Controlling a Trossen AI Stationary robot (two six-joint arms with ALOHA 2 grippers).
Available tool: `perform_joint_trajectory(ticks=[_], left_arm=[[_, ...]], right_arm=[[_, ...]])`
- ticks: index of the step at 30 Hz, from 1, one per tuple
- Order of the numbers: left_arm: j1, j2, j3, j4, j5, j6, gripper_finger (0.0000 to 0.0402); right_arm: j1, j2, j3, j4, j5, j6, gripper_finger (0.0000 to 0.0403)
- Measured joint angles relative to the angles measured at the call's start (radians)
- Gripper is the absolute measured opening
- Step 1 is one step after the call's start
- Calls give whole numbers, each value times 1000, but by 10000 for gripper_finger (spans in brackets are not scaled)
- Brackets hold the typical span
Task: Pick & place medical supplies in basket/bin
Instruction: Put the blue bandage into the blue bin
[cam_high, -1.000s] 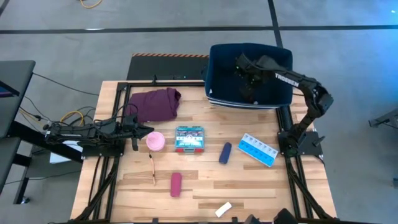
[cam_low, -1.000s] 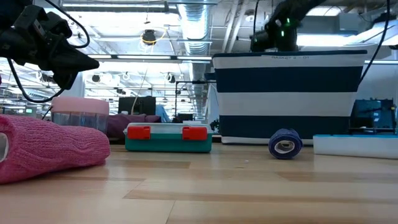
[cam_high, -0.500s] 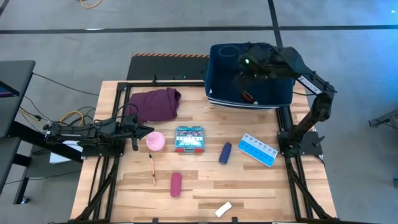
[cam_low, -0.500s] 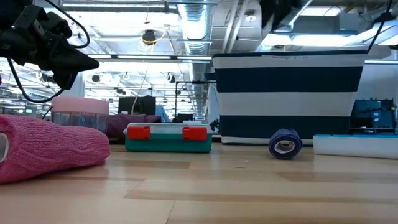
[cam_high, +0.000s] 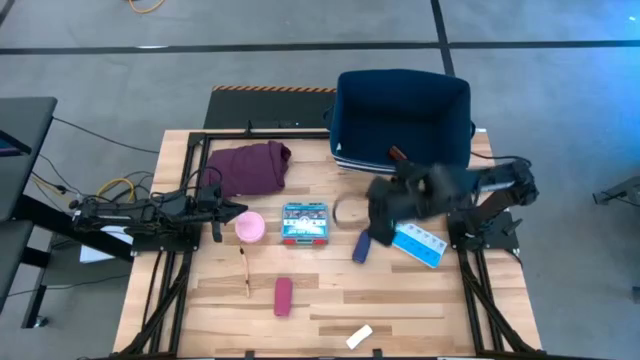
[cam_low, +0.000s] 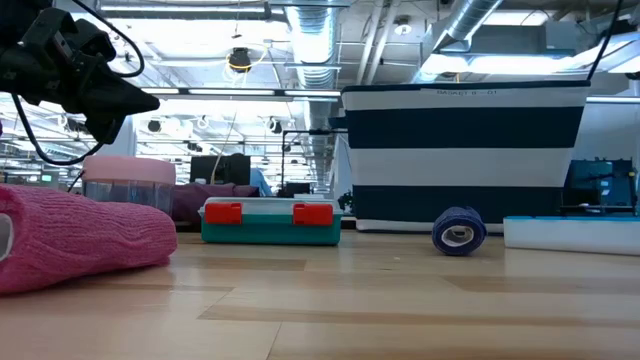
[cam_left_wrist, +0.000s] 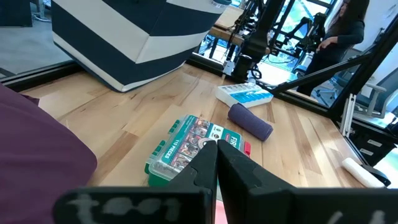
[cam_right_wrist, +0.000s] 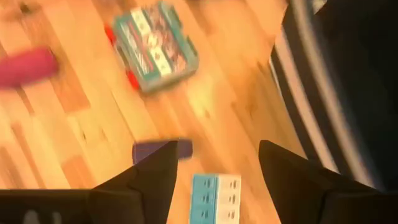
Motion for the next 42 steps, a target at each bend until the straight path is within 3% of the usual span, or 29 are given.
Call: perform_joint_trajectory(ticks=[6, 10, 15, 22, 25, 32, 37, 42], left_arm=[[0, 0, 0, 0, 0, 0, 0], [0, 0, 0, 0, 0, 0, 0], [0, 0, 0, 0, 0, 0, 0], [0, 0, 0, 0, 0, 0, 0], [0, 0, 0, 0, 0, 0, 0], [0, 0, 0, 0, 0, 0, 0], [0, 0, 0, 0, 0, 0, 0], [0, 0, 0, 0, 0, 0, 0]], right_arm=[[130, 0, -271, 8, 79, 175, 217], [166, 1, -493, 177, 84, 53, 217], [184, 2, -625, 335, 141, -135, 217], [154, 2, -684, 417, 123, -267, 217], [127, 1, -701, 495, 117, -408, 217], [61, 1, -705, 620, -87, -697, 217], [66, 1, -705, 686, -117, -921, 217], [65, 84, -706, 682, -151, -952, 217]])
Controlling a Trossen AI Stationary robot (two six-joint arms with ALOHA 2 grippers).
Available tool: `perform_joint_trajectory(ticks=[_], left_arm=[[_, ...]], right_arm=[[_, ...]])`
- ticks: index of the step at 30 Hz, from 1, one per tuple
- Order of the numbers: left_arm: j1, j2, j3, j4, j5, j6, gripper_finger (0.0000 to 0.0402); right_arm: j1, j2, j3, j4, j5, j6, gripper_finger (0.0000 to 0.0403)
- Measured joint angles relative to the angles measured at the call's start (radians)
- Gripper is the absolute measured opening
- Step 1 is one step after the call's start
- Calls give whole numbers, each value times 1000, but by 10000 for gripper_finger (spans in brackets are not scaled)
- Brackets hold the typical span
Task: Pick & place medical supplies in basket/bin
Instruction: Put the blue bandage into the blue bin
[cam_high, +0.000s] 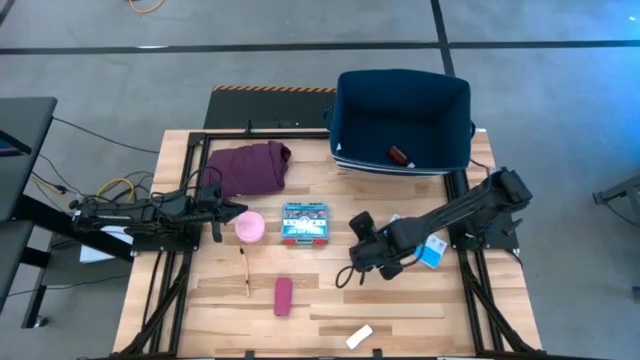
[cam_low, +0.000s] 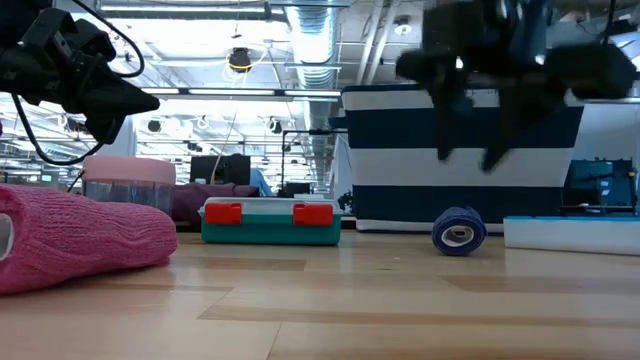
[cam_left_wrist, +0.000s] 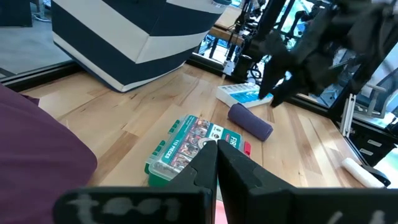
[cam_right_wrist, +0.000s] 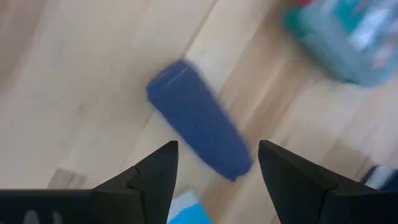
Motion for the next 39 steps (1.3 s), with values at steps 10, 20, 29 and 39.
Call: perform_joint_trajectory(ticks=[10, 20, 29, 39], left_arm=[[0, 0, 0, 0, 0, 0, 0], [0, 0, 0, 0, 0, 0, 0], [0, 0, 0, 0, 0, 0, 0], [0, 0, 0, 0, 0, 0, 0]], right_arm=[[-1, 264, 27, 22, 140, -104, 217], [-23, 262, 126, -50, 183, -68, 184], [-48, 180, 222, -204, 188, 13, 71], [-66, -51, 429, -516, 544, 163, 76]])
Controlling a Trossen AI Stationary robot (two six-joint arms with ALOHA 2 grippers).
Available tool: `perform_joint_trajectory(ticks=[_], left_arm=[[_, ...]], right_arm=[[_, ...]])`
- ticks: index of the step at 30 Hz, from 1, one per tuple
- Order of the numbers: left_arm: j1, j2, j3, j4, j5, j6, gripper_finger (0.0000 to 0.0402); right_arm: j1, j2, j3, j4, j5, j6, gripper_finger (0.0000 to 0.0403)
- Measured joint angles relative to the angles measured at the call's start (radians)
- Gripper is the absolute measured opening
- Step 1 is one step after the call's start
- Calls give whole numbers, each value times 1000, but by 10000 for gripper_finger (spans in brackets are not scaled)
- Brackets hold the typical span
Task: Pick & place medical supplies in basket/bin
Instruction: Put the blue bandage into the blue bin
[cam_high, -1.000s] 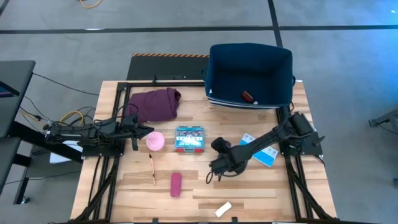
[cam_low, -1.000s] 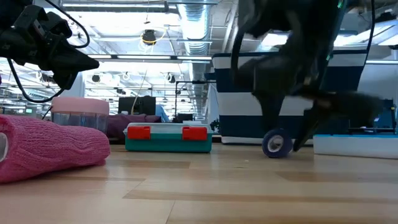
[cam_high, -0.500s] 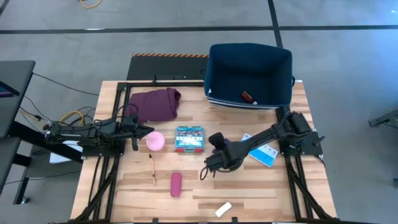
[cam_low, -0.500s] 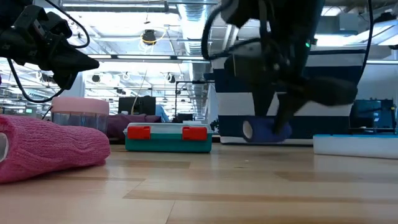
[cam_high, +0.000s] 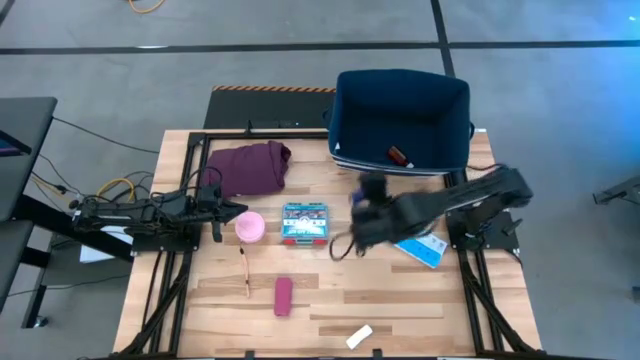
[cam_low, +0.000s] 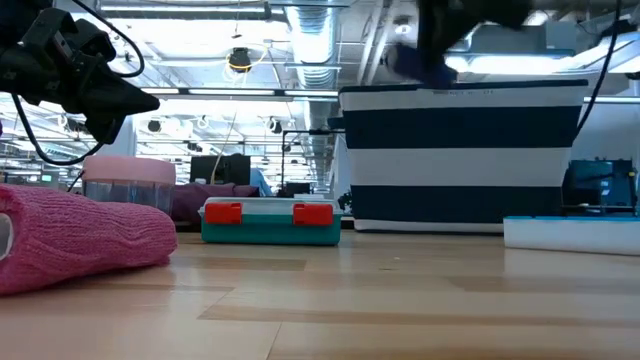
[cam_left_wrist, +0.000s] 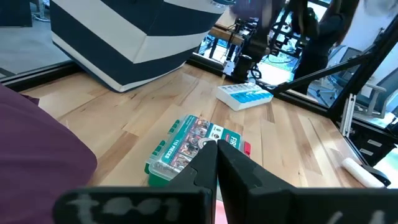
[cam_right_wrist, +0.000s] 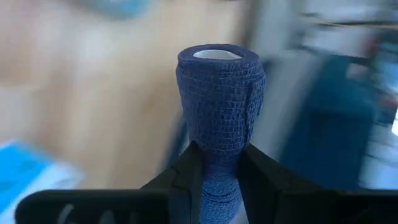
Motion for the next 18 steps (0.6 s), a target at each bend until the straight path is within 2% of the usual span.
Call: perform_joint_trajectory(ticks=[4, 8, 10, 11, 14, 15, 18], left_arm=[[0, 0, 0, 0, 0, 0, 0], [0, 0, 0, 0, 0, 0, 0], [0, 0, 0, 0, 0, 0, 0], [0, 0, 0, 0, 0, 0, 0], [0, 0, 0, 0, 0, 0, 0], [0, 0, 0, 0, 0, 0, 0], [0, 0, 0, 0, 0, 0, 0]], right_arm=[[-48, -146, 12, 40, 188, 15, 77], [-181, -273, 13, 55, 321, 205, 78], [-283, -322, 13, 53, 272, 346, 78], [-336, -340, 8, 60, 199, 393, 78], [-493, -388, -65, 132, -50, 392, 78], [-536, -395, -100, 166, -96, 380, 78], [-633, -399, -226, 301, -110, 375, 78]])
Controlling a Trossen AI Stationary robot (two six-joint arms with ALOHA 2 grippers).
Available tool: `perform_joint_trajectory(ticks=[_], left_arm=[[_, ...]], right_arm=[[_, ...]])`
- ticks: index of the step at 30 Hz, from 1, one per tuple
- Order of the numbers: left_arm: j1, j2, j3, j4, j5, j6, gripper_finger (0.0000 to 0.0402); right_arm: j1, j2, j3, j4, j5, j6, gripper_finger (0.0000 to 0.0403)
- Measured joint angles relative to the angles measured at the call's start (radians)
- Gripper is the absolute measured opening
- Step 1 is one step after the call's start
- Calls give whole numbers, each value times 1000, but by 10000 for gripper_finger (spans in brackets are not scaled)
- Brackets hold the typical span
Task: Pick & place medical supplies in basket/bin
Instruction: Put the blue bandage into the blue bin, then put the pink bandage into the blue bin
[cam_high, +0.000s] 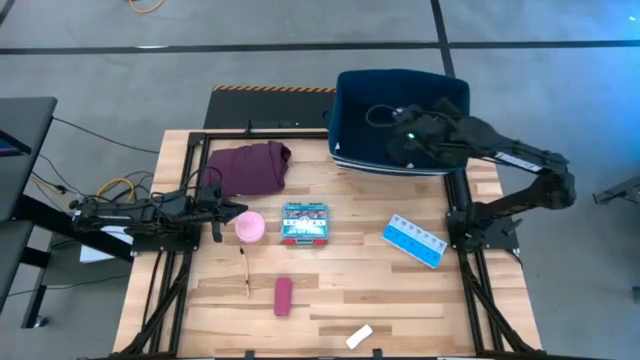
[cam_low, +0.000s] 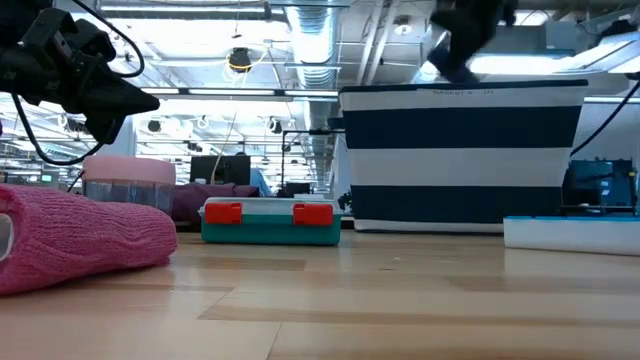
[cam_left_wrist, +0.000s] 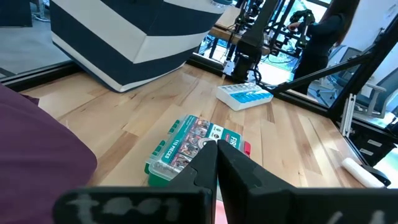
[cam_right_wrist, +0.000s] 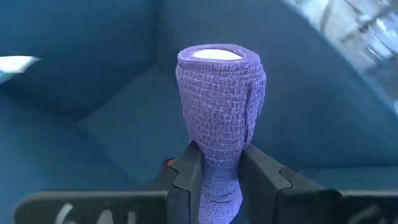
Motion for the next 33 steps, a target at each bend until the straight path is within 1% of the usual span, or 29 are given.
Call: perform_joint_trajectory(ticks=[3, 5, 10, 11, 14, 16, 21, 26, 28, 31, 33], left_arm=[[0, 0, 0, 0, 0, 0, 0], [0, 0, 0, 0, 0, 0, 0], [0, 0, 0, 0, 0, 0, 0], [0, 0, 0, 0, 0, 0, 0], [0, 0, 0, 0, 0, 0, 0], [0, 0, 0, 0, 0, 0, 0], [0, 0, 0, 0, 0, 0, 0], [0, 0, 0, 0, -1, 5, 0], [0, 0, 0, 0, -11, 60, 0], [0, 0, 0, 1, -13, 136, 0], [0, 0, -1, 19, -26, 230, 0]], right_arm=[[-86, 25, -102, 137, -26, -54, 79], [-130, 53, -134, 189, -58, -70, 79], [-195, 133, -137, 256, -223, -105, 79], [-203, 151, -137, 268, -238, -111, 79], [-231, 194, -136, 312, -240, -118, 87], [-254, 224, -136, 331, -253, -115, 101], [-302, 279, -136, 346, -364, -119, 154], [-317, 279, -135, 316, -369, -181, 205], [-313, 264, -118, 286, -378, -211, 216], [-300, 225, -54, 277, -370, -285, 222], [-291, 195, -3, 267, -368, -317, 221]])
